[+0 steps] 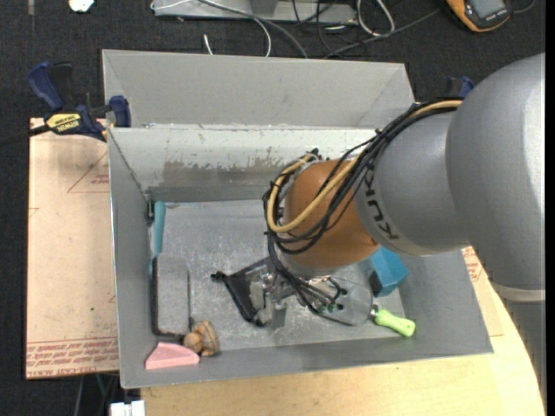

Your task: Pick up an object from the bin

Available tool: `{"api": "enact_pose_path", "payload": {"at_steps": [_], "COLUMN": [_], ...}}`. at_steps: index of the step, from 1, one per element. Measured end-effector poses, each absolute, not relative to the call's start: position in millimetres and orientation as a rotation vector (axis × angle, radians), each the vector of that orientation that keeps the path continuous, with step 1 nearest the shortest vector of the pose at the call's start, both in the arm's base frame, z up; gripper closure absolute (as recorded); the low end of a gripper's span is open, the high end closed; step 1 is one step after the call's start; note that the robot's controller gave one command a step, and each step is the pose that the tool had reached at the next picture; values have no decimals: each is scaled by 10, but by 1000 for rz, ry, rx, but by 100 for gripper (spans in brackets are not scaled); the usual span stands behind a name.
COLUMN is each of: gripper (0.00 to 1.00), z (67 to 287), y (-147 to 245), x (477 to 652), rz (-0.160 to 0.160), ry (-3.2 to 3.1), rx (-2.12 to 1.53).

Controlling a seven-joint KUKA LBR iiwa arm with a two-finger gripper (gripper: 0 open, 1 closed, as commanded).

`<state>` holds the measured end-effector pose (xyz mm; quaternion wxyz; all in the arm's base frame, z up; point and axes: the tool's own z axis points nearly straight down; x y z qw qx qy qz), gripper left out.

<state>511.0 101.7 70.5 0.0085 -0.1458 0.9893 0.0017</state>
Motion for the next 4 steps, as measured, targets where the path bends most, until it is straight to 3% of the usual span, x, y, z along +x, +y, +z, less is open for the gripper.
{"api": "enact_pose_path", "payload": {"at_steps": [2,4], "gripper": [100,100], "z": [817,1166], "y": [1020,1023], "x": [5108,5100], "rz": [6,7], "ry": [3092,3095], "rx": [-453,-450]}}
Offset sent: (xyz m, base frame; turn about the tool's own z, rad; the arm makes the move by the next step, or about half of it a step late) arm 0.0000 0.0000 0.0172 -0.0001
